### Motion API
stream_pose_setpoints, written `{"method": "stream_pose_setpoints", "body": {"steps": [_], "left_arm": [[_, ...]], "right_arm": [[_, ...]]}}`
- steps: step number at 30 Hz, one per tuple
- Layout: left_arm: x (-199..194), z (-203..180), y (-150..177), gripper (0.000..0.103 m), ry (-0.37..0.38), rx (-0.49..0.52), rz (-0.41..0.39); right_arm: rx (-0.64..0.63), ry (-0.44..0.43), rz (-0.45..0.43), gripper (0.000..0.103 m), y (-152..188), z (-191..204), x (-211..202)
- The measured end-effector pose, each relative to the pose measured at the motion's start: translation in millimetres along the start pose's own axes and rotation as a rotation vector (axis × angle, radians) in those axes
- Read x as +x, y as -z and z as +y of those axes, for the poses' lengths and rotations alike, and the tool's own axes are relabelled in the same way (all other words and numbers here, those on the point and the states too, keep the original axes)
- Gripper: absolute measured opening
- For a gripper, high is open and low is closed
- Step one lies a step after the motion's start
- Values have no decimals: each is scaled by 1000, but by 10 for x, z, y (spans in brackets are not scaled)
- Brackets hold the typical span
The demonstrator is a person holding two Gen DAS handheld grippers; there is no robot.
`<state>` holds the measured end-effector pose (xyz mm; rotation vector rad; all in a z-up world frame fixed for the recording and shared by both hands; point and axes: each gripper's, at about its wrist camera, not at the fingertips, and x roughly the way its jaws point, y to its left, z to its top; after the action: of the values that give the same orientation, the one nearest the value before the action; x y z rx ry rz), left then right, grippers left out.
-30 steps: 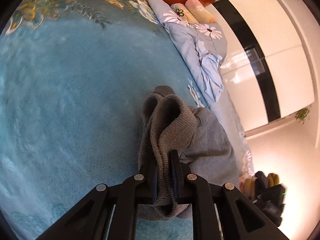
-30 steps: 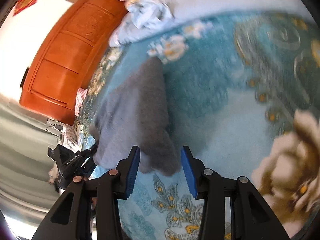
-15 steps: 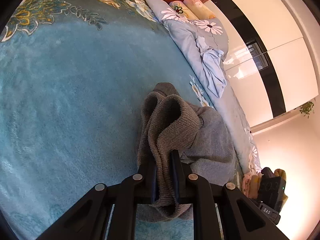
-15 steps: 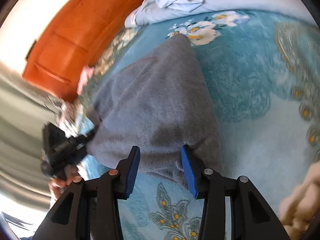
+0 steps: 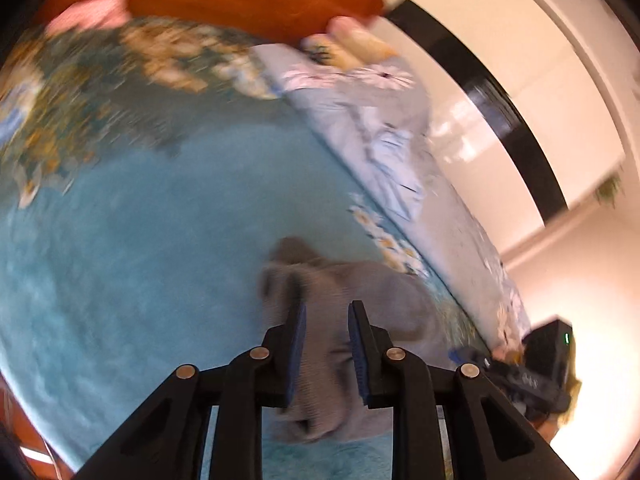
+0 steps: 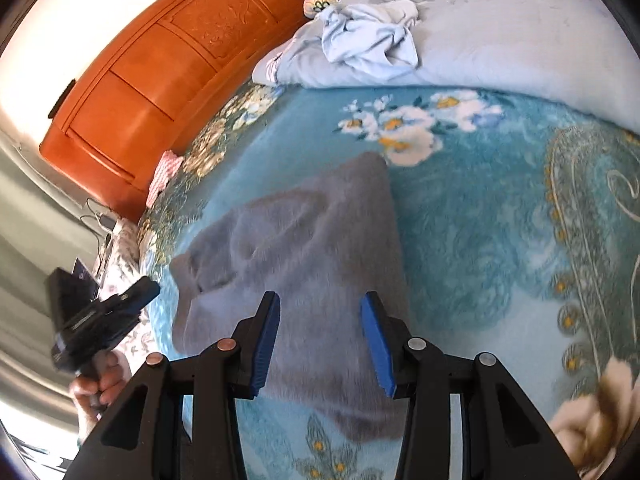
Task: Fold clothes
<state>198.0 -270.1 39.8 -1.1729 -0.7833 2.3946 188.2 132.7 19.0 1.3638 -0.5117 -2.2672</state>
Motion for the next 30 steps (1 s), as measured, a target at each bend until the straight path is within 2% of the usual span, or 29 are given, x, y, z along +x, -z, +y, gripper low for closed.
{"method": "stream_pose_setpoints", "body": {"steps": [3, 6, 8, 12, 15, 17, 19, 20, 25, 27, 30], "left_arm": [[160, -234, -35, 32, -44, 100, 20], [402, -104, -29, 33, -78, 20, 66], [514, 48, -12, 33, -60, -67, 84], [564, 260, 47, 33, 3, -178, 91], [450, 266, 53, 33, 20, -180, 80], [372, 272, 58, 38, 31, -181, 72], [276, 340, 87, 59, 20, -188, 56], [254, 380, 108, 63, 11, -191, 56], [406, 520, 273, 64, 13, -223, 135], [487, 508, 315, 65, 37, -224, 152], [571, 475, 340, 69, 80, -225, 159]], "right_arm": [[21, 7, -20, 49, -92, 17, 65], [34, 4, -31, 51, -133, 11, 119], [49, 10, -20, 56, -125, -55, 191], [124, 2, 22, 56, -86, -244, 378], [133, -6, 14, 56, -90, -248, 339], [139, -22, -3, 56, -92, -252, 268], [153, -41, -24, 56, -72, -301, 188], [162, -47, -31, 57, -53, -342, 155], [239, -1, 17, 66, 126, -641, 207], [293, -54, 11, 67, 178, -720, 211], [305, -106, 17, 67, 183, -704, 245]]}}
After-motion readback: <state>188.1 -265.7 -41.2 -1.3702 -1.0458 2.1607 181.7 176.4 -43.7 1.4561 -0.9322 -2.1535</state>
